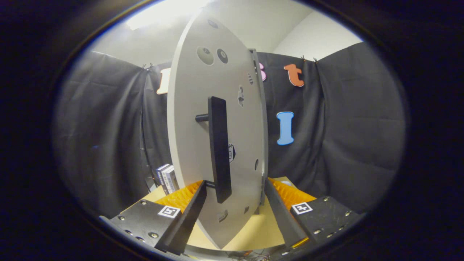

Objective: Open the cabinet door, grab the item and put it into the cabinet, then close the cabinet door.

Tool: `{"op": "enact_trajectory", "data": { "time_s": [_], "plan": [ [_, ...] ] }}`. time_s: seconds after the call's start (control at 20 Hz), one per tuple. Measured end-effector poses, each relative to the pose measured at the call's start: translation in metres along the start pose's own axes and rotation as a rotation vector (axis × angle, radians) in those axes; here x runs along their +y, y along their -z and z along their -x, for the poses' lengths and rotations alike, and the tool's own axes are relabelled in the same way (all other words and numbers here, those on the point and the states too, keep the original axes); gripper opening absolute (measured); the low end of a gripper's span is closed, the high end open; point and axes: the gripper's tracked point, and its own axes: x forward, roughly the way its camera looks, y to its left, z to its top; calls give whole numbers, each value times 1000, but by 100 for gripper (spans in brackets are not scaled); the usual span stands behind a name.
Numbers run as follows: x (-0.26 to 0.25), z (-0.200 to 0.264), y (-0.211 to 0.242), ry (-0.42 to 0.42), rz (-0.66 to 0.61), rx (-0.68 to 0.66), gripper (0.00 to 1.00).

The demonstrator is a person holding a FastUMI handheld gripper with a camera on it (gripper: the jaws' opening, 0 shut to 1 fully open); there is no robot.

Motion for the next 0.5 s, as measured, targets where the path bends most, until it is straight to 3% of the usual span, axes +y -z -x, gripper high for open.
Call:
{"op": "enact_trajectory", "data": {
  "time_s": [0.5],
  "plan": [
    [56, -45, 4, -139, -38, 15, 100]
  ]
}}
